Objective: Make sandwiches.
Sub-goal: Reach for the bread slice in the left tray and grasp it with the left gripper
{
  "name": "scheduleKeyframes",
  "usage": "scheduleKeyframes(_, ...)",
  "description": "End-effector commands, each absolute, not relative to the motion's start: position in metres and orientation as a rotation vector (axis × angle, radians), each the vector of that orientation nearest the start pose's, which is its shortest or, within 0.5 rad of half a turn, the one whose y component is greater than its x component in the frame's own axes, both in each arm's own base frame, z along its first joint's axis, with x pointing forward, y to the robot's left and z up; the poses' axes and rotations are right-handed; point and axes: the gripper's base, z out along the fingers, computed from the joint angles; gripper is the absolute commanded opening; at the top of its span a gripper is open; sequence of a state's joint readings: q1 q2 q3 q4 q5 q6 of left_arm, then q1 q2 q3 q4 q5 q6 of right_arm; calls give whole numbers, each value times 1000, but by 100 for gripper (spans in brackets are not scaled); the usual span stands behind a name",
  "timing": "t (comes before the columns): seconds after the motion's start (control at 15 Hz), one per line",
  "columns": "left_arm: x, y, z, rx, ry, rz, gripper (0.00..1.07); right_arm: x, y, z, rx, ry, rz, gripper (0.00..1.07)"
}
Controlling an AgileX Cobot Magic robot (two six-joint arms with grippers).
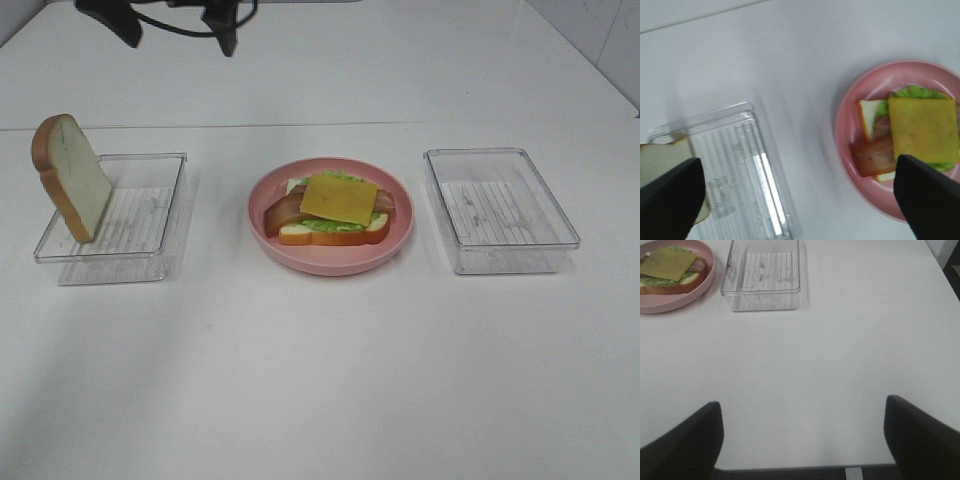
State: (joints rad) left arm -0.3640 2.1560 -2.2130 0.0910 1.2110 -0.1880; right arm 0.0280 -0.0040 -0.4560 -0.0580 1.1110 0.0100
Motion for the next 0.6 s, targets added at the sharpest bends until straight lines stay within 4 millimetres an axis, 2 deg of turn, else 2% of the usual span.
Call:
scheduleKeyframes(0.07, 435, -106, 336, 75, 2712, -55, 95, -5, -4, 261, -17, 2108, -44, 85)
scheduleKeyframes(0.13, 432, -94, 338, 35, 2721, -78, 95, -5, -4, 261, -17, 2108, -44, 85)
scheduleKeyframes(0.2, 426, -52, 337, -105, 2754, -119, 95, -5, -4, 261, -17, 2108, -44, 85)
scheduleKeyframes(0.33, 425, -29, 332, -186, 2773, -133, 95, -5, -4, 261, -17, 2108, -44, 85)
scheduleKeyframes(0.4, 426, -13, 322, -241, 2803, -135, 95, -5, -4, 261, -17, 2108, -44, 85)
scheduleKeyframes(0.47, 426, -8, 319, -254, 2812, -130, 95, -5, -4, 261, -17, 2108, -44, 85)
scheduleKeyframes(0.6, 429, -2, 300, -245, 2865, -114, 95, -5, -4, 261, -17, 2108, -44, 85)
